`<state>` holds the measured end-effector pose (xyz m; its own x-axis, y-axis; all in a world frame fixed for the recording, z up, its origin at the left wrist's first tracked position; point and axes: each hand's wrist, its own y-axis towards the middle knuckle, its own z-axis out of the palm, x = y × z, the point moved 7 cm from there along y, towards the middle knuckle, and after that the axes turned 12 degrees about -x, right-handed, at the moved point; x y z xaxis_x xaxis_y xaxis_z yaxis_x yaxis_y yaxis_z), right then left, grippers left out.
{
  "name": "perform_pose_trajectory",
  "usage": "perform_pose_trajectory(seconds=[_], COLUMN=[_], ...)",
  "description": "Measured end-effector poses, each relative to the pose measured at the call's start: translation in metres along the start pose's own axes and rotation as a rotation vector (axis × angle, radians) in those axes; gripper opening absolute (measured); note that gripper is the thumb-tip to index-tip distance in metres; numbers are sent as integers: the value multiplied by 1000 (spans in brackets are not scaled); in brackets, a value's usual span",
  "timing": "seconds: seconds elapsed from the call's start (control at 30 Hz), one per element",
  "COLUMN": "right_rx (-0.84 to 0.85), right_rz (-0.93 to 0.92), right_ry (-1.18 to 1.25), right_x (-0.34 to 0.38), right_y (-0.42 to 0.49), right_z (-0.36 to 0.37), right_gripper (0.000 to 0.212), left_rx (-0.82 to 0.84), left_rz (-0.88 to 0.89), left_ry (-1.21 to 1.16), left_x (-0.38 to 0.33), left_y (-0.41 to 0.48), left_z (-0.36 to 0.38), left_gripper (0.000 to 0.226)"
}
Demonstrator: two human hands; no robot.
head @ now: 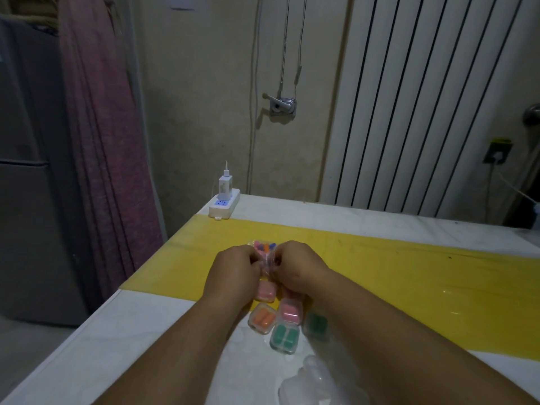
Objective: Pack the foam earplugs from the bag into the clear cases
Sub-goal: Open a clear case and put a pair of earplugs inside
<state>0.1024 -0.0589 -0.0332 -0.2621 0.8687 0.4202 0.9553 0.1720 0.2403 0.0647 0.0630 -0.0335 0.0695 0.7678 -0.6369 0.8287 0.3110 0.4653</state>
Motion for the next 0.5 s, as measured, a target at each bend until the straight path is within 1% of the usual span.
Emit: perform_pose_trajectory(seconds=[0.03,0.13,0.23,0.3,0.37,0.43,0.5], right_rx=[-28,-138,-198,-217,-246,-304,-343], right_rz=[6,47,65,69,98,159,244], right_ry=[43,140,183,179,151,118,101], right_x=[0,-9,-17,-23,-33,-44,-57], right_y=[-1,-1,-5,-10,-16,-23,-33], right_z=[-2,-10,-24,-34,-44,-56,-64], right_gripper=[11,16,17,17,12,5,4], left_rx=[1,-2,-4,0,9,13,-1], left_rz=[1,0,0,-8,-23,-32,-30], left_ry=[1,8,26,11,0,2,10], left_x=[0,0,0,0,0,-1,-4], left_y=[0,0,1,0,-1,-2,-3], left_z=[0,-2,-1,-1,-1,-1,-4], left_gripper=[10,9,10,11,12,13,14])
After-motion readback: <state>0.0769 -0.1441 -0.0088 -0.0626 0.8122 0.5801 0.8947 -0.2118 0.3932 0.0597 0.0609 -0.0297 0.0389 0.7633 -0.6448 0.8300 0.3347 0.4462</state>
